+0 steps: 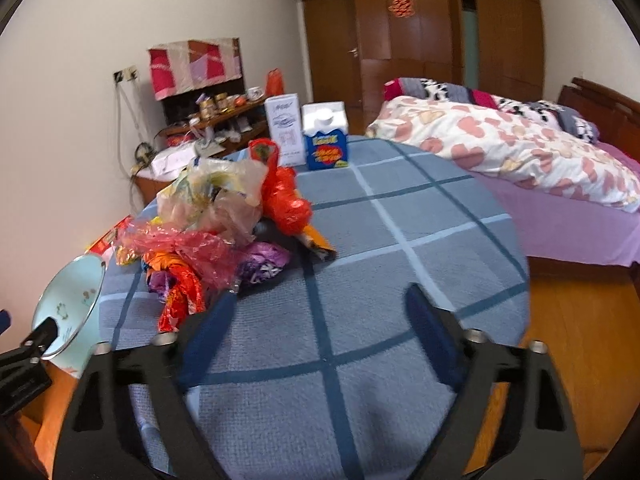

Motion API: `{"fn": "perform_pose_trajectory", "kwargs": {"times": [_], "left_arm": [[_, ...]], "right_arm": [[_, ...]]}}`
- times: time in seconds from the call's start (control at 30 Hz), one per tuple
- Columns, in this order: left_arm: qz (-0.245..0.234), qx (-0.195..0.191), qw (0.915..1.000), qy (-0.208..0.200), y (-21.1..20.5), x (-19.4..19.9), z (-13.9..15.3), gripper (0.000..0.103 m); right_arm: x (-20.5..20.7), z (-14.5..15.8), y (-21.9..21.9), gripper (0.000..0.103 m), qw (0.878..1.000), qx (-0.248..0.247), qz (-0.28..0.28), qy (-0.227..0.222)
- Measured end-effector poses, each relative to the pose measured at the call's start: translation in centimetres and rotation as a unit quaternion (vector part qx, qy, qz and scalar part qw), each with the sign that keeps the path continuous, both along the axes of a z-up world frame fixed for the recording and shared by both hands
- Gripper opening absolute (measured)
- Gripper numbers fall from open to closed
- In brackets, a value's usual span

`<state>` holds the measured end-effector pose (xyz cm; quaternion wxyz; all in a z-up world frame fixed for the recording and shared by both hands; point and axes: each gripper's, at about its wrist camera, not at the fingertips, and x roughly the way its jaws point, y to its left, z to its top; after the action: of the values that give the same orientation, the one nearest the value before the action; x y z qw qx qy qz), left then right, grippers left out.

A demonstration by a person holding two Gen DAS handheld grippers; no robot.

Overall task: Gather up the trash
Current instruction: 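Grasp the pink bag with the left tool while the right tool grasps the red bag, then carry both bags over the blue bucket and open both tools to drop them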

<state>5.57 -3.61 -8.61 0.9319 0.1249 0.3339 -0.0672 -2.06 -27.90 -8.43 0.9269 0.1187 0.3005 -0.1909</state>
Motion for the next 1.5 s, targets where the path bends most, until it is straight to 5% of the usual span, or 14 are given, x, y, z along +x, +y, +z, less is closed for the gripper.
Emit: {"fn": "perform_pose_trajectory", "kwargs": {"times": [0.13,0.4,0.57,0.73,1.0,1.1,1.13,1.2,1.23,1.5], "left_arm": [[-0.005,0.006,1.0000,0.005,-0.6,1.0,-0.3,0.097],[-0.026,0.002,0.9996,0.002,-1.7,2.5,0.4,0.097],[-0.092,-0.038,0.9951,0.000,-4.9,3.6,2.0,0.097],[-0.143,-0.028,0.9891,-0.017,-9.1,4.6,2.4,0.095],[-0.188,-0.044,0.9804,0.039,-13.1,6.2,0.0,0.057],[-0.193,-0.046,0.9792,0.044,-13.5,6.3,-0.5,0.052],[-0.197,-0.047,0.9784,0.041,-13.7,6.2,-0.5,0.048],[-0.202,-0.054,0.9770,0.040,-13.7,6.3,-0.3,0.040],[-0.202,-0.055,0.9771,0.038,-13.6,6.3,-0.2,0.039],[-0.207,-0.080,0.9750,0.008,-12.1,4.9,2.7,0.033]], "right_arm": [[2.3,0.0,0.2,0.079,0.999,0.009,0.035,-0.004],[4.3,0.9,-2.4,0.077,1.000,-0.006,0.011,-0.001],[4.1,0.6,-4.0,0.071,1.000,-0.004,0.007,0.012],[4.6,0.6,-5.2,0.071,0.999,0.010,0.027,0.014],[8.3,-0.3,-5.8,0.067,0.997,0.013,0.076,0.029],[10.1,-1.2,-5.5,0.066,0.995,0.014,0.089,0.038],[10.5,-1.5,-5.5,0.063,0.995,0.018,0.093,0.043],[11.1,-2.1,-5.7,0.035,0.993,0.037,0.102,0.051],[11.1,-2.2,-5.8,0.029,0.992,0.044,0.103,0.050],[7.1,0.8,-6.0,0.022,0.997,0.026,0.073,0.003]]}}
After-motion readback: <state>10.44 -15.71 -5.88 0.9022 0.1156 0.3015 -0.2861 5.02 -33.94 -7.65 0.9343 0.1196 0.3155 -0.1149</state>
